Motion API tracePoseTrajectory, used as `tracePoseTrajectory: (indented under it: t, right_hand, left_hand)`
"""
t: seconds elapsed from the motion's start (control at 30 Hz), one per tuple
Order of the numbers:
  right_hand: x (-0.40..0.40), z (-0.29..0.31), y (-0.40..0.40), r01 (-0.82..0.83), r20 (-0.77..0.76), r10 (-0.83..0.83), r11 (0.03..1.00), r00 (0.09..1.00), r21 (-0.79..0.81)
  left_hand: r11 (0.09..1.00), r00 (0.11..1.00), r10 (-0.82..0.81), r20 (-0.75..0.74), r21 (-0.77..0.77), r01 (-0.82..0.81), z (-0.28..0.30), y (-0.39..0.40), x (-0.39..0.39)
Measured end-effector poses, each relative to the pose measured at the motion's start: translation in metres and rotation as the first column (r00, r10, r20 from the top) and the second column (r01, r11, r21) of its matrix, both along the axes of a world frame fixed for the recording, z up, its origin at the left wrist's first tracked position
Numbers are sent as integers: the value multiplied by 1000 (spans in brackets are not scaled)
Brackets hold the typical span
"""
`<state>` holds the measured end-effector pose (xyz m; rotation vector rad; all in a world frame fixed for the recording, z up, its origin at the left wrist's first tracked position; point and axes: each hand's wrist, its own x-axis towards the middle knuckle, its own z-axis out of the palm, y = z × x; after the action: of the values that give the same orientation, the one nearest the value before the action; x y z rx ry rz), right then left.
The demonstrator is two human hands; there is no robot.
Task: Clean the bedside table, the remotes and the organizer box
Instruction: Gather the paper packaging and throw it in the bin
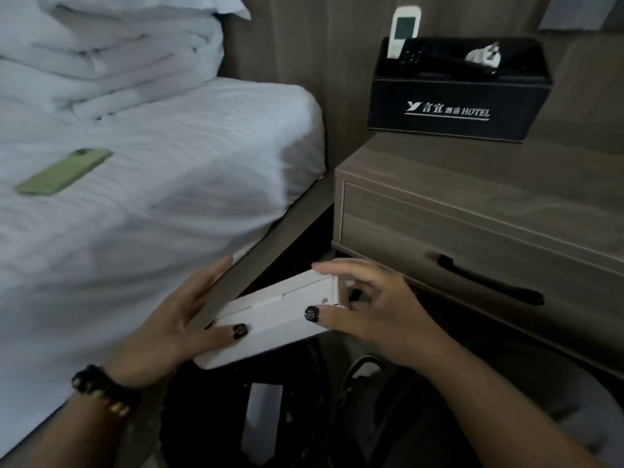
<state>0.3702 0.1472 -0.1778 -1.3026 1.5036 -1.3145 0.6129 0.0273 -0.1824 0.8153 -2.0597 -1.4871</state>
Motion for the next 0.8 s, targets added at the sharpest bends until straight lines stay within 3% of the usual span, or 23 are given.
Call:
tracePoseTrajectory:
  t: [0.1, 0.23, 0.33, 0.43, 0.53, 0.7, 0.8]
  right_hand:
    - [13, -9, -23, -140, 15, 139, 980, 990, 144]
    - [33, -28, -47, -215, 62, 207, 949, 976, 231]
    - [38, -43, -54, -132, -59, 160, 936, 985, 327]
    - [32, -51, -50, -19, -243, 127, 915, 962, 403]
    - [24, -55, -44, 19, -296, 135, 885, 946, 464]
    - [19, -61, -36, 34, -354, 175, 857, 919, 514]
    - [18, -63, -32, 34, -370, 185, 858, 910, 512]
  left_hand:
    - [984, 967, -170, 192, 77, 158, -6, -7, 4]
    - [970, 937, -238, 256, 116, 215, -32, -6, -8]
    - [984, 943, -57, 329, 181, -4, -82, -4, -5]
    - [970, 833, 135, 536, 101, -222, -145, 0, -4]
    - [931, 734, 201, 649, 106, -349, -197, 8, -14]
    - [874, 603, 280, 747, 61, -481, -250, 17, -34]
    - [881, 555, 262, 789, 39, -471, -274, 16, -36]
